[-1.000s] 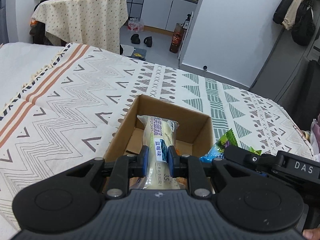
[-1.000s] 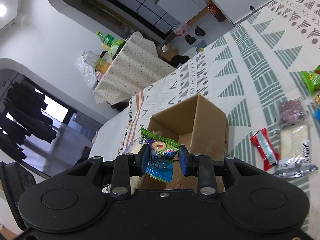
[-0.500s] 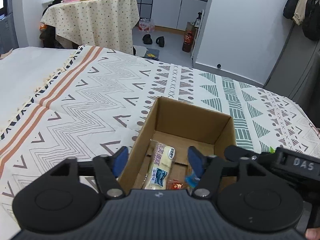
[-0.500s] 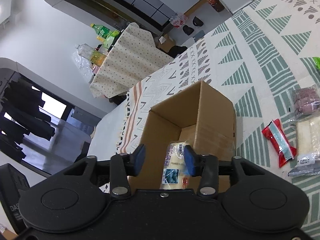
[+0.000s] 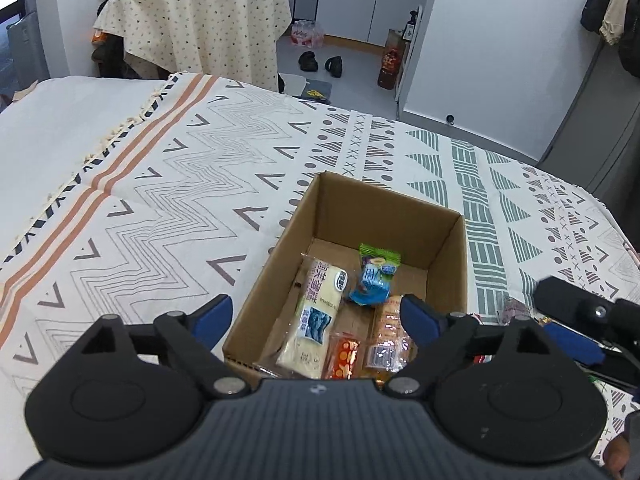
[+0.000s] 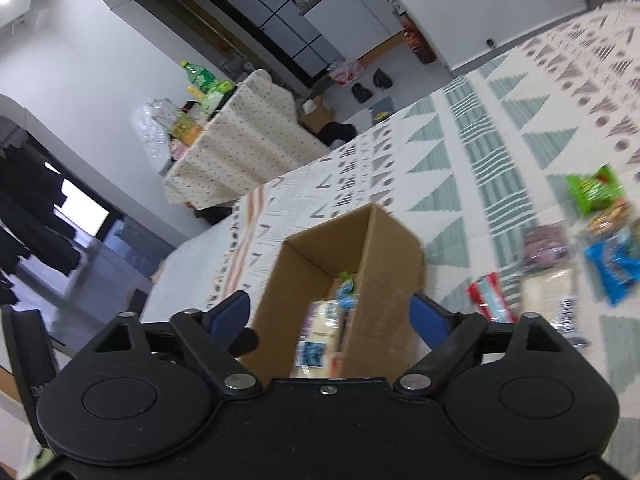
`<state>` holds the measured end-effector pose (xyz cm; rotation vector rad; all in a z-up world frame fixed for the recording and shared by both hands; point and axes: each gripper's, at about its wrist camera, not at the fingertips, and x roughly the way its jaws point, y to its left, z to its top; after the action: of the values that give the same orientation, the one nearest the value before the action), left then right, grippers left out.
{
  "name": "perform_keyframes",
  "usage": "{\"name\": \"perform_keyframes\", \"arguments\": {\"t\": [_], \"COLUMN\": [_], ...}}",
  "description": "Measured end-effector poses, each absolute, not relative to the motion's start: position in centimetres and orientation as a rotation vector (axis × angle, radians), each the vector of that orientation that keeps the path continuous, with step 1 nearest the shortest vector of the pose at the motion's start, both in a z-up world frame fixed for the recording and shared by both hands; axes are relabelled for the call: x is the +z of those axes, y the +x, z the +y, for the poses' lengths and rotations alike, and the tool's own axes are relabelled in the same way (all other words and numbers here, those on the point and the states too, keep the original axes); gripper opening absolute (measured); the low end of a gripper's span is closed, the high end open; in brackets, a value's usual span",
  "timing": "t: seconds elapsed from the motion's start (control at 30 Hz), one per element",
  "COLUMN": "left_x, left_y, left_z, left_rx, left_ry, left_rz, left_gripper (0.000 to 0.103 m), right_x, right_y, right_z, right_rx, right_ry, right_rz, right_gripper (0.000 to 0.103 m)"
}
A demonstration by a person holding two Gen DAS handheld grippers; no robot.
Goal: Organize snacks
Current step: 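Carry both packs into the cardboard box and open both tools to release, then withdraw both tools from the box toward the remaining snacks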
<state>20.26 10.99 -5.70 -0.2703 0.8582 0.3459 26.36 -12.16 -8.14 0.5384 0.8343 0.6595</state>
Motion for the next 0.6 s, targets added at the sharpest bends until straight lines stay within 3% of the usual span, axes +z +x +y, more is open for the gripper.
{"name": "perform_keyframes", "arguments": {"t": [0.2, 0.4, 0.6], "left_x": [-4.9, -4.4, -3.5], "left_y": [19.6, 19.4, 19.2], "left_z": [9.8, 8.1, 6.1], "left_rx": [0.336, 0.318, 0.307], "left_ry": [-0.265, -0.259, -0.262], "left_rz": [0.853, 0.859, 0.85], "left_gripper": [0.102, 0.103, 0.103], "right_x": [-7.7, -6.8, -6.2], "right_y": [26.1, 25.2, 24.9], "right_z": [-14.4, -16.2, -19.1], "right_rx": [0.598, 0.564, 0.523], "right_ry": [0.507, 0.465, 0.454], "right_rz": [0.85, 0.845, 0.83], "right_gripper": [0.095, 0.102, 0.103]}}
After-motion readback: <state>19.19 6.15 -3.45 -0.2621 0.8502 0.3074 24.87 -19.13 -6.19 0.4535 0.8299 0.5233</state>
